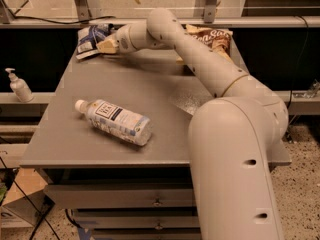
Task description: Pick blue chip bag
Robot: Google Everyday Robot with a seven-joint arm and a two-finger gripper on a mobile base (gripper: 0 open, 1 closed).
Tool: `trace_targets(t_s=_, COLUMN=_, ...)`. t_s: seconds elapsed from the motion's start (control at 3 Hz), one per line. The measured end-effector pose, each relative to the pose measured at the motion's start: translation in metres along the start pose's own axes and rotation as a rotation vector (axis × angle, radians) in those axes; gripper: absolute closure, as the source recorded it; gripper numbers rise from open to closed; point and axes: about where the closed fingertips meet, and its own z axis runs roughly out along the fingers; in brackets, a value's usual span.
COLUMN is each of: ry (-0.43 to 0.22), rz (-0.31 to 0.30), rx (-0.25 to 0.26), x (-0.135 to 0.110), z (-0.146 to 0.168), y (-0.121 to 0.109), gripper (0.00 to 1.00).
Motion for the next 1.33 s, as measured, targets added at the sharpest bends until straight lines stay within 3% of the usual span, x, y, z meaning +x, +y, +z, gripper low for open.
trace_targets(t_s=0.33, ry=-0.021, rz=-0.026, rx=0.011, x=-0.011, z=-0.008, y=0.001, gripper=0.87)
trace_targets(t_s=0.67, ry=-0.044, rz=-0.105, rx=0.013, x=-0.044, z=-0.033, y=0.006, gripper=1.0)
trace_targets(t_s=1.33, ry=-0.128, rz=-0.282, rx=-0.005, x=-0.121, z=-0.102, y=0.017, gripper=1.0)
